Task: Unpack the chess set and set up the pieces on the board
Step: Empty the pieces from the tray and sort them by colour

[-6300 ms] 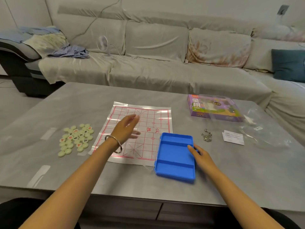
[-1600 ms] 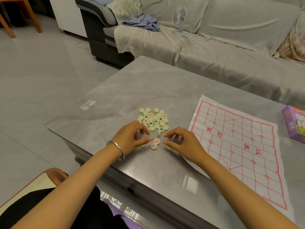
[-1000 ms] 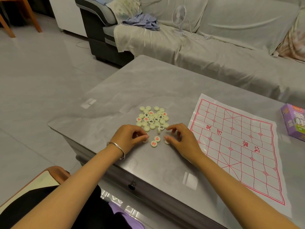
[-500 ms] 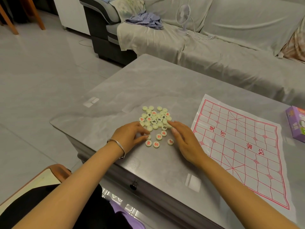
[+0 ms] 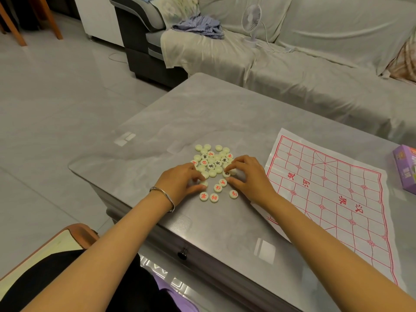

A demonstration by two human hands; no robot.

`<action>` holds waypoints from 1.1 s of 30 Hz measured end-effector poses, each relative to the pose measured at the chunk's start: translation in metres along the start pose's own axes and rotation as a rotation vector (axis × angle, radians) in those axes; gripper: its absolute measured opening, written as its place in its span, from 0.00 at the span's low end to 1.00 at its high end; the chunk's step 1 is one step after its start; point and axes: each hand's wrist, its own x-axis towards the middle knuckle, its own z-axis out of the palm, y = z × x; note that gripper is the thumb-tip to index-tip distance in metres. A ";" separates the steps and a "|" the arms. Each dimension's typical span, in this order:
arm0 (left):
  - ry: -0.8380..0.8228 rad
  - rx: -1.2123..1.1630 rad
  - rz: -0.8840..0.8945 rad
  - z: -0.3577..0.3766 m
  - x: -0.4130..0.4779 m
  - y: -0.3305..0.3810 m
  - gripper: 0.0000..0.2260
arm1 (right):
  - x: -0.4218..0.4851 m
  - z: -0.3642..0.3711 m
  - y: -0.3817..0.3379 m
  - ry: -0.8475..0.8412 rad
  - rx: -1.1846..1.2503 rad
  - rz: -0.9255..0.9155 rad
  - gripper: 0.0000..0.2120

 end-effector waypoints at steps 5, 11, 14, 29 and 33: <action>0.005 0.018 0.006 0.003 0.002 0.001 0.15 | 0.001 -0.005 0.004 -0.044 0.064 0.006 0.11; 0.093 -0.098 -0.066 0.010 0.004 0.002 0.12 | -0.007 -0.009 0.012 -0.070 0.069 0.024 0.14; 0.086 -0.127 -0.109 0.011 0.008 0.003 0.13 | -0.009 -0.009 0.016 -0.069 0.033 0.019 0.14; 0.165 -0.140 -0.031 0.007 0.011 -0.005 0.09 | -0.003 -0.015 0.012 -0.062 0.123 0.102 0.09; 0.105 -0.107 -0.017 0.006 0.011 -0.012 0.11 | -0.003 -0.019 0.014 -0.077 0.188 0.167 0.08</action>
